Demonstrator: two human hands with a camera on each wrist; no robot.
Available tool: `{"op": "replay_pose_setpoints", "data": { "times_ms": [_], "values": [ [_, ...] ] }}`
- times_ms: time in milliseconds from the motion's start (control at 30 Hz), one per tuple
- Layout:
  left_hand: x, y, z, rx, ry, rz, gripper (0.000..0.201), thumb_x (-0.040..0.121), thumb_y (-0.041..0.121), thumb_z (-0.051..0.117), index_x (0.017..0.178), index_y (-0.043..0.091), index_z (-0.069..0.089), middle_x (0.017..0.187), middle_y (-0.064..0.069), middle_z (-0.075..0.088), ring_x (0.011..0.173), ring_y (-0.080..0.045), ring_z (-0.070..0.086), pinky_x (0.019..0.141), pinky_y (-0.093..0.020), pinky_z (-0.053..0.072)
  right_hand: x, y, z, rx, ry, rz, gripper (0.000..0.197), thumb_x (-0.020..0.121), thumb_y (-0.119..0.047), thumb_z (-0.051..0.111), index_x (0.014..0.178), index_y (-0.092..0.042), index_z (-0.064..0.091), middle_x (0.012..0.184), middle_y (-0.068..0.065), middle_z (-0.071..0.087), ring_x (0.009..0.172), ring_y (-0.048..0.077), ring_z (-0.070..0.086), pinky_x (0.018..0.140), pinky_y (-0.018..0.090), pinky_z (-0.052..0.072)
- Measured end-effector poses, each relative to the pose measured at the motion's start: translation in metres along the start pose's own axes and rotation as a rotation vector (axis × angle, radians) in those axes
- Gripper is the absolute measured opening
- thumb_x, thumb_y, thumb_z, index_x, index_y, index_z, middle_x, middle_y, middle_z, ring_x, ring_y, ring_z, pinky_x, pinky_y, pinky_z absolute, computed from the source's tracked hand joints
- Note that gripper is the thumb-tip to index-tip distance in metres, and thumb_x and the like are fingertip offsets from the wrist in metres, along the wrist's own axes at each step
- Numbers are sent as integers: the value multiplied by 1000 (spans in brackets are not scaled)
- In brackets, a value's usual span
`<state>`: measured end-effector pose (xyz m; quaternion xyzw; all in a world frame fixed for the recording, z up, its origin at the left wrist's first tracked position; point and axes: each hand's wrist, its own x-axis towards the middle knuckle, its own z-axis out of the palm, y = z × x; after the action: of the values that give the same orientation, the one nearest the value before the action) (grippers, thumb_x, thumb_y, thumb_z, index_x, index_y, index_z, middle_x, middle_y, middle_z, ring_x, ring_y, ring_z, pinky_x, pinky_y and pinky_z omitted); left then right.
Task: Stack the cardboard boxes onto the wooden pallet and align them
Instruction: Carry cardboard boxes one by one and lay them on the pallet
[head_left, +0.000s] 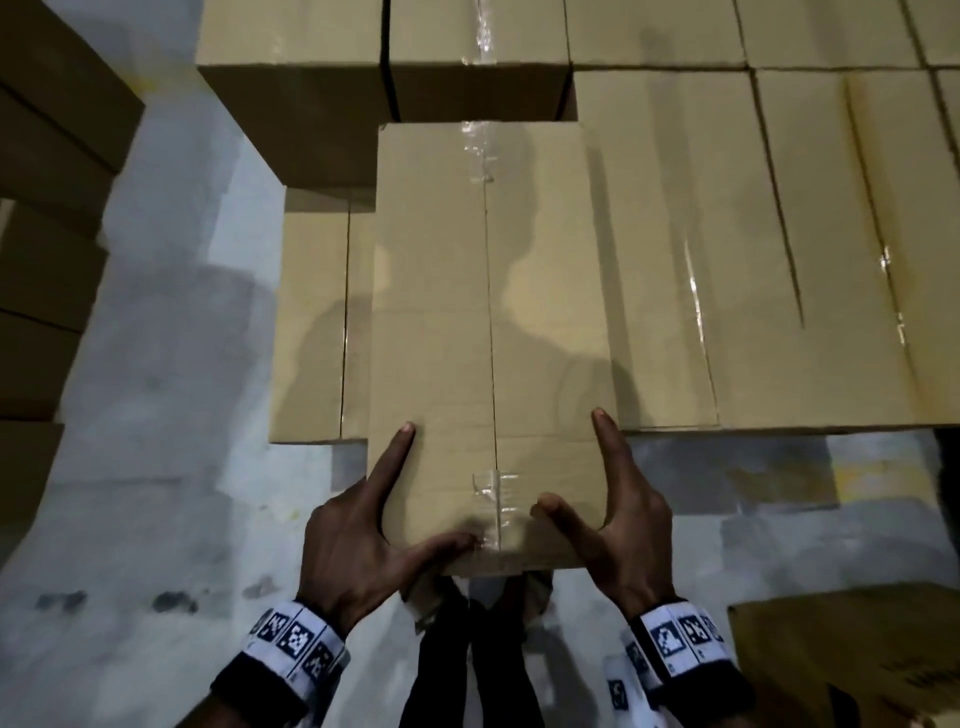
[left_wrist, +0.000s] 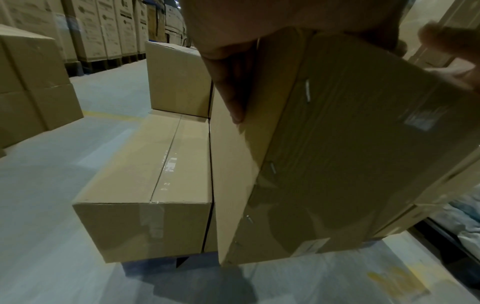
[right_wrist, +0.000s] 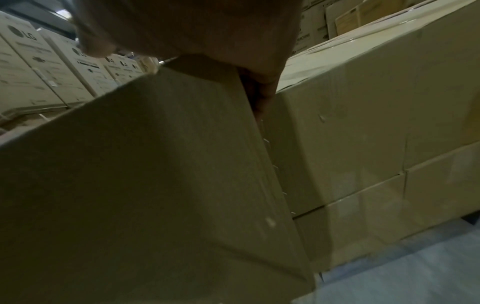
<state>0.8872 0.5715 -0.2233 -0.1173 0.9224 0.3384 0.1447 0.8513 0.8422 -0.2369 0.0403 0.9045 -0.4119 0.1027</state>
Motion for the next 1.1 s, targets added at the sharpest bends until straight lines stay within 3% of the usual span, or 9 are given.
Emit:
{"op": "replay_pose_setpoints", "data": {
  "times_ms": [67,200,367,500,667,767,833,933,1100],
  "values": [
    [7,-6,7,11,-3,2,121,52,103,57,157,61,14,83,13,68,78,-17,69,66,-33,52,3,7,6,-3,10,-5,105,74,-97,41,161,-41,26,161,-11,41,140,13,47,109,30,41],
    [15,-14,19,26,-27,5,121,54,99,63,157,62,10,78,11,66,75,-20,68,68,-39,55,11,20,11,-31,8,-3,100,79,-93,41,161,-38,25,151,-1,56,103,36,68,96,35,51],
    [21,-19,32,37,-40,-13,126,53,95,70,157,61,6,78,10,64,78,-20,68,70,-39,55,16,35,19,-39,6,-15,97,82,-88,46,162,-37,24,160,-7,45,120,32,64,106,31,45],
    [23,-25,38,32,-52,-42,125,55,92,72,156,64,4,91,7,70,87,-23,69,73,-38,54,14,35,29,33,3,46,91,85,-75,59,161,-41,22,164,-12,36,146,10,40,113,26,34],
    [18,-28,43,-81,-48,-70,130,51,85,82,155,64,7,120,8,70,108,-22,67,85,-36,54,1,39,28,-3,64,105,89,85,-61,72,159,-40,29,163,-13,36,147,9,37,117,42,40],
    [14,-37,43,-160,-71,19,136,48,83,85,159,57,11,166,17,29,151,1,28,115,-35,41,-9,37,13,-180,137,-49,93,80,-67,76,156,-27,38,159,0,38,146,23,37,114,51,41],
    [13,-43,42,-141,-114,97,139,45,80,88,159,55,14,172,16,4,152,11,6,119,-31,31,-11,41,2,-358,29,-248,108,72,-77,77,157,-24,36,166,8,29,153,32,27,119,55,31],
    [12,-48,40,-109,-147,153,136,45,71,92,160,50,23,172,16,-6,156,-6,18,116,-36,40,-9,53,-7,-606,-257,-371,123,64,-87,73,163,-39,18,174,7,1,159,35,1,123,64,12],
    [17,-50,40,-73,-122,187,130,46,74,89,158,52,27,172,15,-8,153,-17,31,107,-45,52,13,69,-12,-789,-277,-362,126,61,-75,81,163,-39,18,173,10,-2,159,37,-1,121,64,3]
  ]
}}
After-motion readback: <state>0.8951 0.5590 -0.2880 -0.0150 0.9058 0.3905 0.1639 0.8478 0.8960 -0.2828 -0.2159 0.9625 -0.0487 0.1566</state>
